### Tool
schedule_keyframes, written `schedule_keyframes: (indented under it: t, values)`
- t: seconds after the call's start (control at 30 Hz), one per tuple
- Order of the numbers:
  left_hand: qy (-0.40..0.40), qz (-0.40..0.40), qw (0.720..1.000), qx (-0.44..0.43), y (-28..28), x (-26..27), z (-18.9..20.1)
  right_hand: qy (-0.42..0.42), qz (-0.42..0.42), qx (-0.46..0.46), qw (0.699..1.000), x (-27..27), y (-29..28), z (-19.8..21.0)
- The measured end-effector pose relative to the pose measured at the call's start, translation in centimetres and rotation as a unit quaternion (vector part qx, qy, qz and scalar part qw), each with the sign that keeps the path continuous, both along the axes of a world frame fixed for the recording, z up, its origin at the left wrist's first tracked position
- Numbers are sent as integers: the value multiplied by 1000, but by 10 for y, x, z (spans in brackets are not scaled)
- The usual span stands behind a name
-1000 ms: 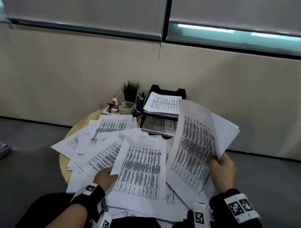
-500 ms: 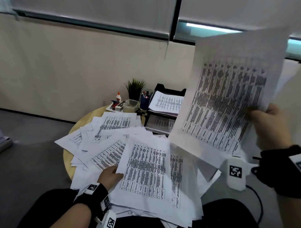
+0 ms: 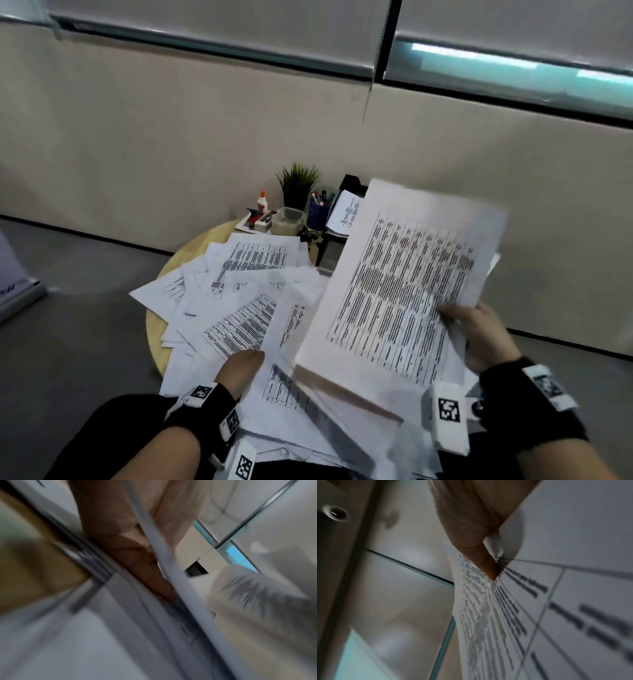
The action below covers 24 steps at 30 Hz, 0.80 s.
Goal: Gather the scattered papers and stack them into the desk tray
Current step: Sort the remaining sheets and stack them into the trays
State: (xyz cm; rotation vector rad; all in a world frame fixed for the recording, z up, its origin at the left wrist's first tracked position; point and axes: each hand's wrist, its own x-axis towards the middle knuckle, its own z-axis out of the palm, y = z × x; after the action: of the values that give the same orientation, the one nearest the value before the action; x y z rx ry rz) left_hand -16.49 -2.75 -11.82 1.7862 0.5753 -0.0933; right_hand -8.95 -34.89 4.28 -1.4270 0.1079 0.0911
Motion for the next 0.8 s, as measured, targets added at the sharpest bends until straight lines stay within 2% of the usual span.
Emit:
schedule_keyframes:
  t: [0.13,0.23,0.3,0.37,0.47,0.57,0.67,0.7,0.77,0.8]
  values:
    - [4,-24,999,24,2,5,-2,92,56,-56,993,7,8,-54]
    - [11,-33,999,20,2,8,-8,103,77,-58,990,15,13,-77]
    - [23,-28,999,10,5,12,-15,111,61,-80,989,20,15,-86]
    - [28,-30,999,5,5,12,-16,156,29,-148,976,26,13,-101]
    - [34,-20,999,-23,-2,10,-4,197,35,-320,926,32,10,-123]
    - [36,-5,998,-56,-6,12,-4,164,62,-402,899,25,18,-131]
    - [27,-25,991,-127,-6,5,-7,111,123,-400,902,12,33,-130]
    - [30,-31,991,-125,-5,4,-8,105,136,-396,902,9,36,-130]
    - [17,-45,991,-125,-1,5,-13,103,129,-433,886,8,34,-133]
    - [5,-49,990,-133,0,5,-14,115,111,-470,868,7,28,-134]
